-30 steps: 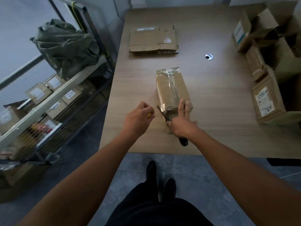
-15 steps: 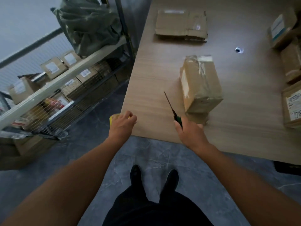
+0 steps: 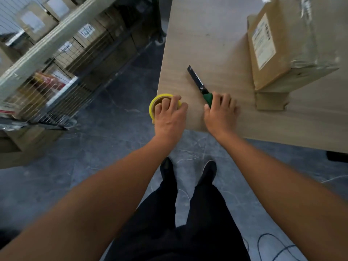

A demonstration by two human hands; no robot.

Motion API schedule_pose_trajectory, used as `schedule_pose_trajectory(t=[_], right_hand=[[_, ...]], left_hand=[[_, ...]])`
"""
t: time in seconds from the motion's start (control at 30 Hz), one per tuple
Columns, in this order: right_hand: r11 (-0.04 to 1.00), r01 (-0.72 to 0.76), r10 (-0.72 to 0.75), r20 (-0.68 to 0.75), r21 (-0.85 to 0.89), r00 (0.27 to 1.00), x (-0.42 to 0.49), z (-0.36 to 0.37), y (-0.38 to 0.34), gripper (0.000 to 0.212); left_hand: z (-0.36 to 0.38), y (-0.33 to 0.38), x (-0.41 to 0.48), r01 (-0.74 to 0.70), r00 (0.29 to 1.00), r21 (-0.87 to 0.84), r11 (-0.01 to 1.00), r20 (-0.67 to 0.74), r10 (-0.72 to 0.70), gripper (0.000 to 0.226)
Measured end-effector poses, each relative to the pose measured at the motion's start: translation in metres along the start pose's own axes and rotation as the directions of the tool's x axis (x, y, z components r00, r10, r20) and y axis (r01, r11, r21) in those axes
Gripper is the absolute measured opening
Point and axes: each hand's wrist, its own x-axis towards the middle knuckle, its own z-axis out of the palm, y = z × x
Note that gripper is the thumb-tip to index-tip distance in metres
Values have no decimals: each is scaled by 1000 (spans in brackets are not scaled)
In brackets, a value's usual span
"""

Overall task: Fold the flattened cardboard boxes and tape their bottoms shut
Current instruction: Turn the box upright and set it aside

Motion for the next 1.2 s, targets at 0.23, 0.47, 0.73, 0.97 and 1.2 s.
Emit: schedule_pose_trajectory(t=[0.23, 0.47, 0.73, 0.97, 1.2], right_hand=[[957, 60, -49, -43, 285, 998, -8, -25, 8, 57], [940, 134, -69, -210, 313, 975, -44, -126, 56, 59], [963, 125, -48, -301, 241, 952, 40, -223, 138, 66], [941, 198, -142, -210, 274, 967, 174, -231, 183, 53], [842, 295, -328, -4, 452, 945, 251, -207, 191, 59]], left_hand=[[-21, 8, 10, 306, 927, -181, 934, 282, -249, 58], [-81, 23, 36, 203, 930, -285, 937, 357, -93, 60], [-129, 140, 171, -27, 976, -494, 869, 174, 129, 60], [-83, 209, 300, -101, 964, -377, 921, 193, 185, 57], [-43, 228, 318, -25, 992, -482, 876, 97, 82, 48]])
